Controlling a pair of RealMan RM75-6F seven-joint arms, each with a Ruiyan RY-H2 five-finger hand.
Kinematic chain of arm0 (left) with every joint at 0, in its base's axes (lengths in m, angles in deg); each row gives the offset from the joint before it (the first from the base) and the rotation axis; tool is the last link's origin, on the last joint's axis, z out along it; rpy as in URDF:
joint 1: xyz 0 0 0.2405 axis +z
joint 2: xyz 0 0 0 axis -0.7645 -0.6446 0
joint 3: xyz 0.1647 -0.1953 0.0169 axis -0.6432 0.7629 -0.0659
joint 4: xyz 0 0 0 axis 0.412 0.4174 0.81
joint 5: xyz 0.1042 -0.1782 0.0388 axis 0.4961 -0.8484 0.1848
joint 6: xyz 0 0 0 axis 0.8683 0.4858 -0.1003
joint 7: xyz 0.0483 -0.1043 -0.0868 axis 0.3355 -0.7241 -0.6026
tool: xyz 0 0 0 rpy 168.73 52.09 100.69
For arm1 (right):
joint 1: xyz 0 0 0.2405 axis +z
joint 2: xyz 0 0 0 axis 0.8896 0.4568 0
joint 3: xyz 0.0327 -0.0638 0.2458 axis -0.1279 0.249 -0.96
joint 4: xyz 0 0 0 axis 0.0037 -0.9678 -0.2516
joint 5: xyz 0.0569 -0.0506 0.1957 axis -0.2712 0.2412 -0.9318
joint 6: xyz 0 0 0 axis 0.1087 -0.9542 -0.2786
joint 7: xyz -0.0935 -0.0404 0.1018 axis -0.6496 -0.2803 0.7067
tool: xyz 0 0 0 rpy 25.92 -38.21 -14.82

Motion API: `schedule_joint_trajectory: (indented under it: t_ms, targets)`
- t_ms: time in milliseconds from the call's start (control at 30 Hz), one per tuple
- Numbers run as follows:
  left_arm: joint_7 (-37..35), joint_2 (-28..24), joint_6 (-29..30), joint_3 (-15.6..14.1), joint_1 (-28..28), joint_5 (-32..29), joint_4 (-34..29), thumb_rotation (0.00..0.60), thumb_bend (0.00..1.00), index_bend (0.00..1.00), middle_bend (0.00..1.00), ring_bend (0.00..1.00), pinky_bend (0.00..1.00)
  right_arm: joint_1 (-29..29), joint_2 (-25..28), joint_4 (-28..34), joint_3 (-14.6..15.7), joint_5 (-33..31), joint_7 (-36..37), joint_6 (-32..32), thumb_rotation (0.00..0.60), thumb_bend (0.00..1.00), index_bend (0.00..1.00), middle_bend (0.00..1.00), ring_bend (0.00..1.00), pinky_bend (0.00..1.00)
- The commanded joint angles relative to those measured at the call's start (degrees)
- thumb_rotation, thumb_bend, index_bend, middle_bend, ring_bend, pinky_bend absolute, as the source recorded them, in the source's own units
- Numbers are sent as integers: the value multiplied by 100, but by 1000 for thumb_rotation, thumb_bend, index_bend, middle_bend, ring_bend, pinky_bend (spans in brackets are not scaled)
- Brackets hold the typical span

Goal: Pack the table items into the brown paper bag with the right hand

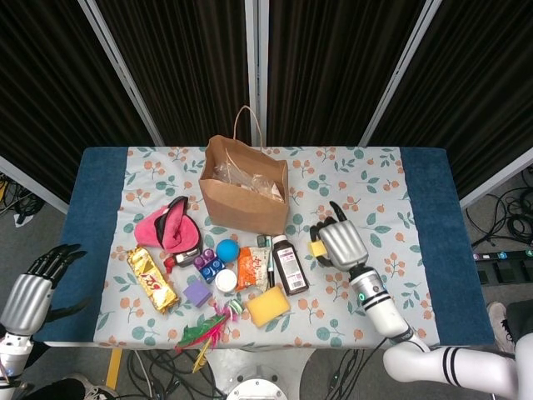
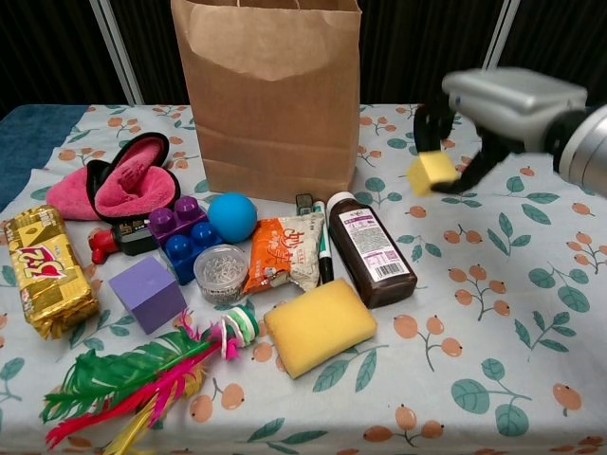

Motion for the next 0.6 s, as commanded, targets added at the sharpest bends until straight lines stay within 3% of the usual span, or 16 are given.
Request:
schedule_joint_trajectory:
  t_ms: [33, 133, 267, 433, 600]
  targets:
    - [-8, 14, -3, -4, -6, 11, -20, 600, 114, 262, 266, 170, 246, 246, 590, 988, -1021, 132, -21, -542, 600, 197, 646, 494, 358, 14]
    - [5, 18, -21, -37, -4, 39, -34, 600, 113, 263, 266, 170, 246, 524, 764, 1296, -1591, -249, -310, -599, 600, 200, 646, 496, 361, 15]
    - [42, 1, -35, -43, -18, 58, -70, 600, 114, 263, 266, 170, 246, 914, 713, 1272, -2070, -741, -593, -670, 600, 200, 646, 497, 361, 15]
    - [73, -22, -60, -20, -45, 47, -125, 600, 114, 263, 266, 170, 246, 1346, 484, 898, -2277, -1271, -865, -717, 600, 207, 646, 497, 360, 15]
    - [65, -26, -68, -18, -41, 27, -109, 600, 114, 263, 266, 170, 246, 1637, 229, 440, -2164, -1487, -1064, -724, 600, 209, 646, 497, 360, 15]
